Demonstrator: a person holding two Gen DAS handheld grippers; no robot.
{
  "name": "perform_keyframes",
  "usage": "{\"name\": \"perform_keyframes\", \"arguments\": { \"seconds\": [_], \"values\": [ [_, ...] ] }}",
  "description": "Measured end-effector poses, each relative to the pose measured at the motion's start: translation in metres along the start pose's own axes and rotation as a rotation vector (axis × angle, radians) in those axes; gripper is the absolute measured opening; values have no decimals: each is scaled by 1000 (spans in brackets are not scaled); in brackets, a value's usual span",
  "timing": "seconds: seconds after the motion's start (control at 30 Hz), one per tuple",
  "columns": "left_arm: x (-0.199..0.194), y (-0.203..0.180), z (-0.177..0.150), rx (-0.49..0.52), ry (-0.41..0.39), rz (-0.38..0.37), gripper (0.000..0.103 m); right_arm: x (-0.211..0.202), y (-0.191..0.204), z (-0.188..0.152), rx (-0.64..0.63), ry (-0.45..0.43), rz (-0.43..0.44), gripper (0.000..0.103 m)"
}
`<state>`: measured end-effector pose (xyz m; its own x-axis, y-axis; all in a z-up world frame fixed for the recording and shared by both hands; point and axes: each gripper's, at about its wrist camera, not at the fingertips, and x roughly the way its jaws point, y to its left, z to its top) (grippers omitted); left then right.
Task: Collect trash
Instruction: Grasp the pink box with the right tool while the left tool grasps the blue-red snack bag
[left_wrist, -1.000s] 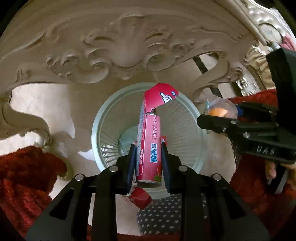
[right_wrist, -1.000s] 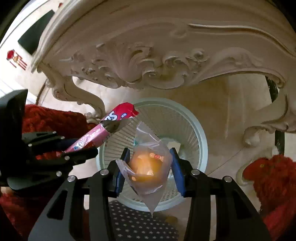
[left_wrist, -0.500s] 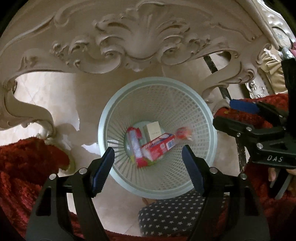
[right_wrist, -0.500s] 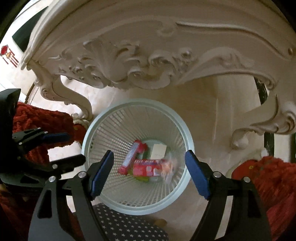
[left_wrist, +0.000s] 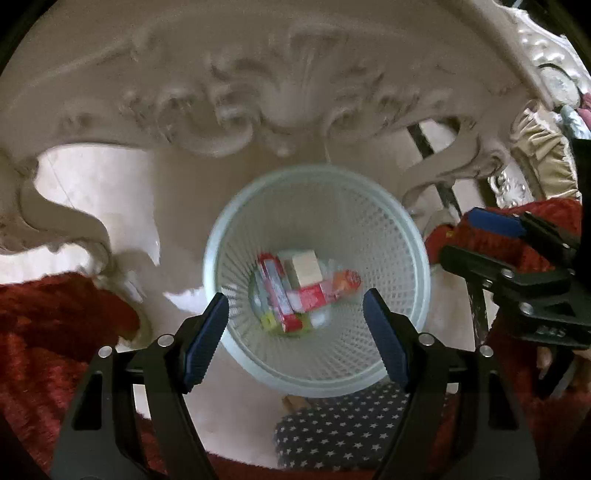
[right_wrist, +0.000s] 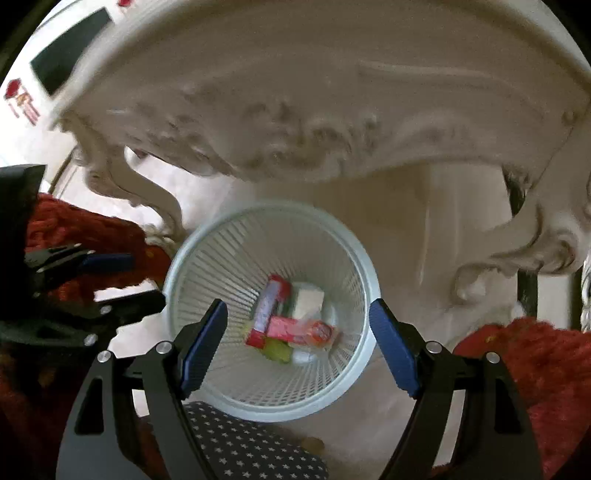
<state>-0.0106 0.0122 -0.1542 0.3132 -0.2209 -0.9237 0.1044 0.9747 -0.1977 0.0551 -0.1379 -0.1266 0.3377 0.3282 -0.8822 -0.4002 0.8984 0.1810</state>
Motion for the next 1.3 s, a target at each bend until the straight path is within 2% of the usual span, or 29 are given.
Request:
{"name": "perform_keyframes", "arguments": {
  "seconds": [0.1, 0.17, 0.2, 0.27, 0.3, 0.4, 0.5, 0.53, 0.63, 0.7, 0.77, 0.9, 1.0, 1.1, 1.13, 1.17, 1.2, 1.23, 1.3],
  "values": [
    [-50, 4, 7, -3, -110, -39, 73, -52, 6, 6, -3, -135, 47, 75],
    [-84, 7, 23, -7, -186, -50, 73, -92, 6, 20, -2, -260, 51, 75],
    [-102, 9, 36, -16, -228, -72, 74, -112, 4, 36, -6, -328, 42, 75],
    [-124, 9, 64, -23, -293, -78, 77, -132, -2, 69, -5, -408, 44, 75],
    [-135, 8, 86, -21, -350, -50, 81, -136, -5, 80, 0, -434, 44, 75],
    [-146, 2, 132, -17, -443, 44, 82, -138, -11, 149, -1, -511, -12, 75],
    [-138, -2, 182, -48, -471, 44, 82, -123, -15, 201, -10, -503, -26, 75],
    [-133, -3, 192, -57, -464, 51, 82, -111, -16, 226, -11, -473, -26, 75],
    [-113, 0, 219, -91, -427, 62, 82, -90, -19, 260, -8, -419, -36, 75],
    [-103, 0, 232, -119, -404, 42, 82, -77, -19, 278, -20, -392, -77, 75],
    [-95, 3, 236, -133, -388, 40, 82, -67, -17, 286, -31, -366, -106, 75],
    [-78, 0, 250, -119, -361, 99, 82, -42, -19, 297, -39, -292, -134, 75],
    [-75, 0, 251, -143, -379, 86, 82, -29, -21, 299, -56, -260, -173, 75],
    [-74, 0, 255, -147, -378, 94, 81, -25, -25, 295, -45, -245, -150, 69],
    [-73, -1, 255, -124, -384, 96, 78, -24, -29, 292, -33, -243, -115, 50],
    [-72, -3, 255, -102, -391, 94, 64, -25, -32, 289, -20, -242, -85, 45],
    [-72, -4, 255, -89, -398, 67, 40, -27, -35, 286, -8, -252, -79, 45],
    [-73, -4, 253, -88, -406, 44, 40, -30, -35, 286, -1, -257, -76, 45],
    [-76, -6, 251, -72, -415, 51, 40, -40, -39, 277, 18, -292, -55, 45]
  ]
}}
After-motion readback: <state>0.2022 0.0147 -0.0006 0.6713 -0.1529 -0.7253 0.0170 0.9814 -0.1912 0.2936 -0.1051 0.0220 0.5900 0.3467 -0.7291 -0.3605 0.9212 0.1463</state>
